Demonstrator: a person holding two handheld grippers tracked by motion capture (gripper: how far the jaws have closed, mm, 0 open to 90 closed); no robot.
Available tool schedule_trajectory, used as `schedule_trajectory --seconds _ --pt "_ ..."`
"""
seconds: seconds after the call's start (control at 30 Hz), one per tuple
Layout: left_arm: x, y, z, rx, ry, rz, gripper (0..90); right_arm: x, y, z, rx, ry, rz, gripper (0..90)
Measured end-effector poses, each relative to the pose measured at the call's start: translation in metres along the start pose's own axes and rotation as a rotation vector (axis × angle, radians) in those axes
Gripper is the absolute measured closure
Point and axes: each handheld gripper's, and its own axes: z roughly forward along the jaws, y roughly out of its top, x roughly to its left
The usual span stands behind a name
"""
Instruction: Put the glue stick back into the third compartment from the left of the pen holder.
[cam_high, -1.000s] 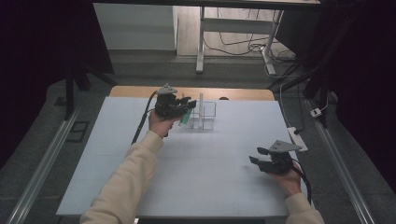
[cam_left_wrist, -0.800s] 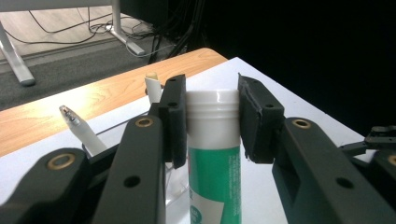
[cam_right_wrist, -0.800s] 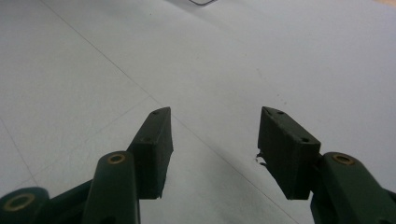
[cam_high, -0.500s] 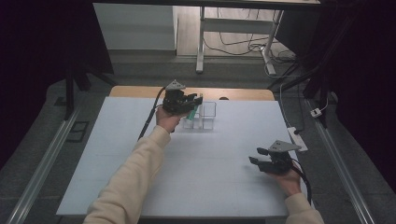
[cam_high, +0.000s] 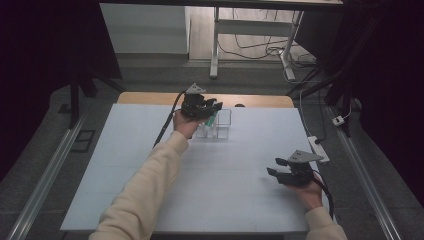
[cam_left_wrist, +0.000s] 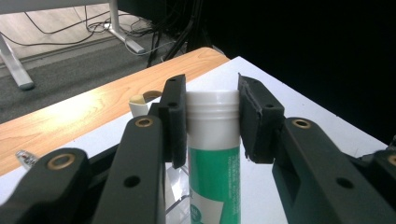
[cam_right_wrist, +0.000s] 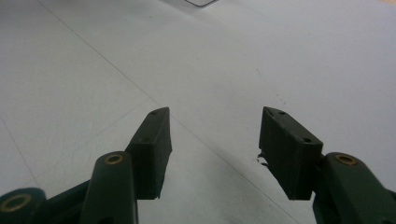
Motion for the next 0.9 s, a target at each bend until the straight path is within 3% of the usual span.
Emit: schedule_trajectory --seconds 0.9 --pt "-0.01 0.016 0.033 -0.008 0.009 0.036 64.9 0.002 0.001 -0.001 -0.011 0.011 0.008 43.2"
